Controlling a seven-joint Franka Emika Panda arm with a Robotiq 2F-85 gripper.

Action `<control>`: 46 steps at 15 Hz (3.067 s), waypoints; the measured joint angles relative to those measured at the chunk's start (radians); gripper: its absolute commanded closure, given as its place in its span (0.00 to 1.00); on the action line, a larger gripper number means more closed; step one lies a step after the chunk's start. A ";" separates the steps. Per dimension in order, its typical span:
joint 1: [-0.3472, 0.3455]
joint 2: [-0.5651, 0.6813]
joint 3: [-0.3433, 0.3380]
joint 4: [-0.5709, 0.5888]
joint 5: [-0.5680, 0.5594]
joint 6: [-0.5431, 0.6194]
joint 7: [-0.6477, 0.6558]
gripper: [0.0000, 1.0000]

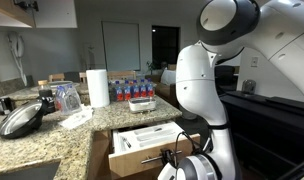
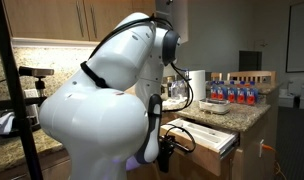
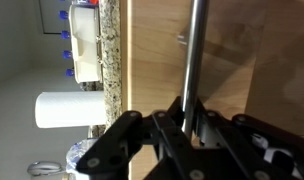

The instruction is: Open the drawer

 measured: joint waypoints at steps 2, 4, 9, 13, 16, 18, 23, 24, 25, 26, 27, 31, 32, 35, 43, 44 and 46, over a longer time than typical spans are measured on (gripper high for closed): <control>0.001 0.001 0.011 -0.001 0.010 0.003 -0.001 0.53; 0.014 0.005 0.032 -0.002 0.017 0.017 -0.004 0.40; 0.069 0.012 0.070 -0.015 0.040 0.044 -0.004 0.07; 0.078 0.013 0.081 -0.023 0.055 0.074 -0.004 0.00; 0.095 0.013 0.114 -0.019 0.055 0.105 -0.013 0.00; 0.106 0.009 0.134 -0.011 0.055 0.164 -0.030 0.00; 0.095 -0.051 0.175 0.013 0.057 0.313 -0.056 0.00; 0.089 -0.073 0.182 0.015 0.059 0.337 -0.061 0.00; 0.085 -0.098 0.188 0.016 0.066 0.362 -0.065 0.00; 0.080 -0.123 0.193 0.016 0.075 0.391 -0.070 0.00; 0.077 -0.147 0.197 0.016 0.090 0.431 -0.079 0.00; 0.044 -0.252 0.216 0.042 0.224 0.695 -0.171 0.00; 0.031 -0.286 0.222 0.057 0.279 0.774 -0.201 0.00; 0.017 -0.387 0.228 0.099 0.428 0.957 -0.277 0.00; 0.025 -0.590 0.161 0.137 0.799 1.188 -0.466 0.00; 0.025 -0.607 0.136 0.137 0.843 1.223 -0.512 0.00; 0.025 -0.629 0.080 0.133 0.971 1.272 -0.646 0.00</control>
